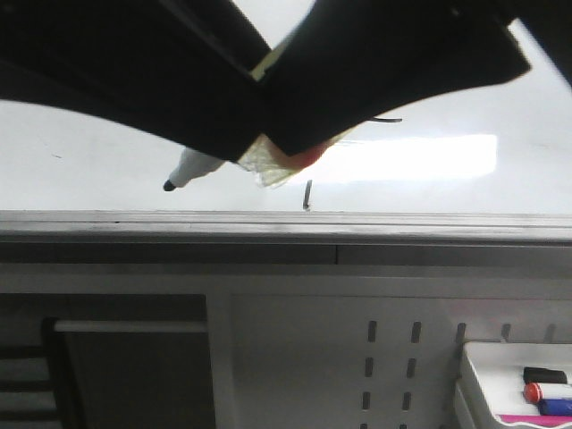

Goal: Write number 4 on whiteboard

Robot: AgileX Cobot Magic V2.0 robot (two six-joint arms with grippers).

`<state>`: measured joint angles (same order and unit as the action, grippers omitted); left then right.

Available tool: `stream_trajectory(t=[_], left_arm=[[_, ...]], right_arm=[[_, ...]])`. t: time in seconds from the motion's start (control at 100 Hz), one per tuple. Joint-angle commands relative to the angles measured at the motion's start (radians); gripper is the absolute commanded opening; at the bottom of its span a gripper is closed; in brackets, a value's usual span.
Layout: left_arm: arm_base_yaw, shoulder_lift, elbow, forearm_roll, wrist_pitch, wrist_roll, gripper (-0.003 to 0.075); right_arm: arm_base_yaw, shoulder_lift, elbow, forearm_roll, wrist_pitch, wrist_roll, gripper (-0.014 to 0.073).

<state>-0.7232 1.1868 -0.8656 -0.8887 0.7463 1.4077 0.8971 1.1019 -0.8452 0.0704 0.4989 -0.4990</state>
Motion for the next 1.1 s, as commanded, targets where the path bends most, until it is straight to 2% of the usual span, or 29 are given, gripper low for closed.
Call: stream_trajectory(t=[0.0,0.37,0.56,0.88,1.09], left_arm=[[-0.011,0.016,-0.035,-0.034,-0.044,-0.008,0.0407],[-0.011,0.093,-0.035,-0.023,-0.065,-0.009,0.0396],[-0.011,0.095,-0.035,-0.021,-0.113,-0.011,0.0246],[-0.011,0.095,-0.035,-0.021,-0.102,-0.011,-0.0010],[-0.011,0.095,-0.035,-0.020,-0.085,-0.011,-0.0020]], right_arm=[[0.001,-0.022,-0.029,-0.005,-0.070,-0.011,-0.0046],[0.001,-0.022,-0.028,-0.005,-0.060,-0.011,-0.0046],[0.001,-0.022,-0.003,-0.005,-0.060,-0.011,-0.0046],[0.001,-0.022,0.001,-0.005,-0.066,-0.011,-0.0046],[0.001,-0.022,0.001,-0.005,-0.078,-0.011,-0.0041]])
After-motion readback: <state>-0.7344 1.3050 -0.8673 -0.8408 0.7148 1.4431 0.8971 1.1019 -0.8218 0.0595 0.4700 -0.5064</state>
